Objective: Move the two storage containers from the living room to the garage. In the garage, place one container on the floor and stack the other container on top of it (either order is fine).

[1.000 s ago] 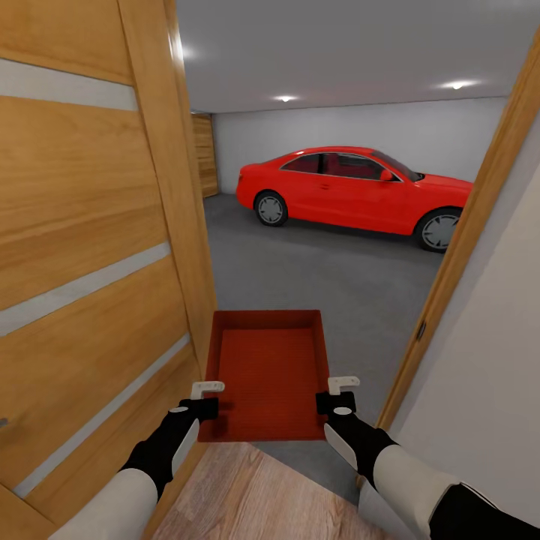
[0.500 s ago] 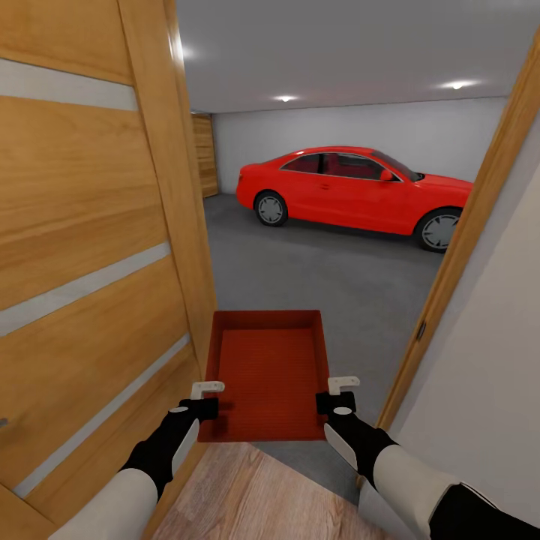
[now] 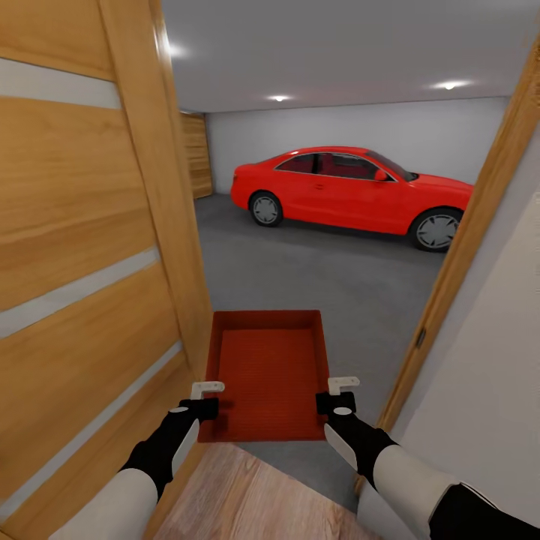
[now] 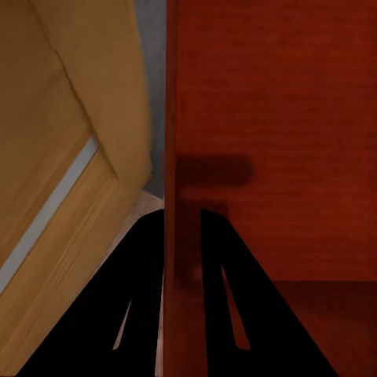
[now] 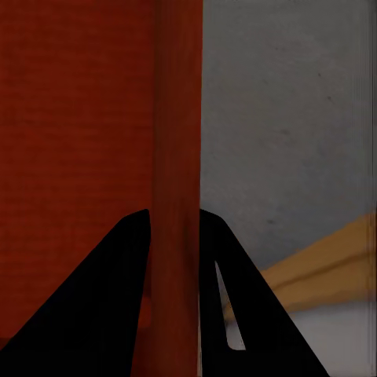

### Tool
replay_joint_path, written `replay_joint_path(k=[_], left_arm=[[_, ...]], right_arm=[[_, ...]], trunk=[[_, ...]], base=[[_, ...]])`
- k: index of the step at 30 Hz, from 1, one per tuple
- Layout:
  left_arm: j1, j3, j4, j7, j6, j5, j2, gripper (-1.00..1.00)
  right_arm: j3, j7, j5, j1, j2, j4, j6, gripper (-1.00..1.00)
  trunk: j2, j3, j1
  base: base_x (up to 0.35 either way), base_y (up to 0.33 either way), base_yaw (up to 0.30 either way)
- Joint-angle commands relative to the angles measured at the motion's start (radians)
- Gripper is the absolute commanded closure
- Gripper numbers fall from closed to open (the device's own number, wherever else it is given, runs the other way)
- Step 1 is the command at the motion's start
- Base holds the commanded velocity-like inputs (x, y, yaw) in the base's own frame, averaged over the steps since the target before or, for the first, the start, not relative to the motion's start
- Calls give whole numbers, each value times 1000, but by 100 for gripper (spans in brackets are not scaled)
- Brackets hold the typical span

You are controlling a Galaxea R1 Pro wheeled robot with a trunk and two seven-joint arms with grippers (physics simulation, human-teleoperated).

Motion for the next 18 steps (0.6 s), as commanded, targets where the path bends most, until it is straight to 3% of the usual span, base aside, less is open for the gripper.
replay_joint_path(k=[1, 10, 18], left_arm=[[-1, -9, -5, 12, -4, -4, 1, 100], [-1, -9, -5, 12, -4, -4, 2, 100], [-1, -8, -6, 12, -4, -4, 2, 100]], right_arm=[[17, -10, -26, -1, -1, 24, 50, 100], [17, -10, -26, -1, 0, 24, 50, 100], [16, -10, -26, -1, -1, 24, 50, 100]], trunk=[[-2, -2, 1], [-2, -2, 1], [-2, -2, 1]], base=[[153, 0, -215], [154, 5, -226], [87, 46, -19]])
